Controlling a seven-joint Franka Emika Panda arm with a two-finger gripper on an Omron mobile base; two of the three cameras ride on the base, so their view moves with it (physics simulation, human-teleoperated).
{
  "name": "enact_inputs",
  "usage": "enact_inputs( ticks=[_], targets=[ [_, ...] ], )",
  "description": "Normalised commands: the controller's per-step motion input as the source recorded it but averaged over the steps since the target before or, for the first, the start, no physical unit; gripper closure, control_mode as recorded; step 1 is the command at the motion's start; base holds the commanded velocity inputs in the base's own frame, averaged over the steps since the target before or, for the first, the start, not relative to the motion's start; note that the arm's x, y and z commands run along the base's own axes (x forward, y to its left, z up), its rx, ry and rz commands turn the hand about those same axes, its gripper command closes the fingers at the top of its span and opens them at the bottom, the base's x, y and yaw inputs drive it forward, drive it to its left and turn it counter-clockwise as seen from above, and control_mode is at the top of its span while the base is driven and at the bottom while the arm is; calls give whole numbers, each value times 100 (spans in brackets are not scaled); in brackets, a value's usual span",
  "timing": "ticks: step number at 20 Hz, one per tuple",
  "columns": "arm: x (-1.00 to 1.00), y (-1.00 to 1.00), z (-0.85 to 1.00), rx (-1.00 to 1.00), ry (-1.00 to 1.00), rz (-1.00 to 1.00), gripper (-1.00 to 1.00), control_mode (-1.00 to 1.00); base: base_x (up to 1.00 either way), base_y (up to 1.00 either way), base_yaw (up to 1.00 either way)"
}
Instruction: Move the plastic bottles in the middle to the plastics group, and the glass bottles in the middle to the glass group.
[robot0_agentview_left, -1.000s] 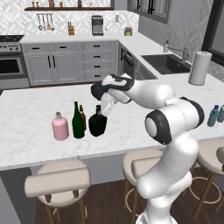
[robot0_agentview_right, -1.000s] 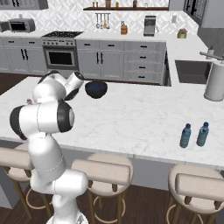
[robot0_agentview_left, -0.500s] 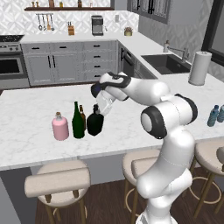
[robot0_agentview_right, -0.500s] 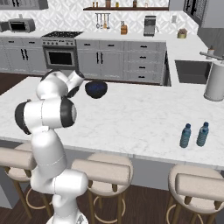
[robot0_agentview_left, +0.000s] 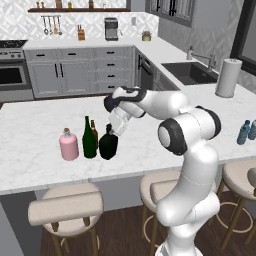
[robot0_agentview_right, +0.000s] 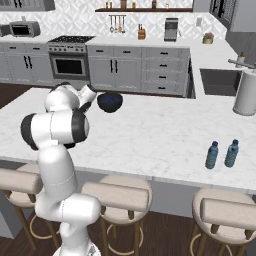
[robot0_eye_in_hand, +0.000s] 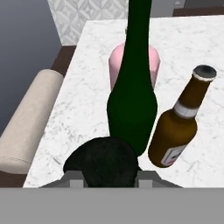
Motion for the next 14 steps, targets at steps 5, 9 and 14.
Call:
enact_inputs(
  ticks=[5,9,14],
  targets=[
    [0,0,-27,-3,3,0,100,-100,0,0,0],
    [0,0,-3,-1,0,0,100,-100,0,0,0],
    [0,0,0,0,0,0,100,-100,0,0,0]
  ],
)
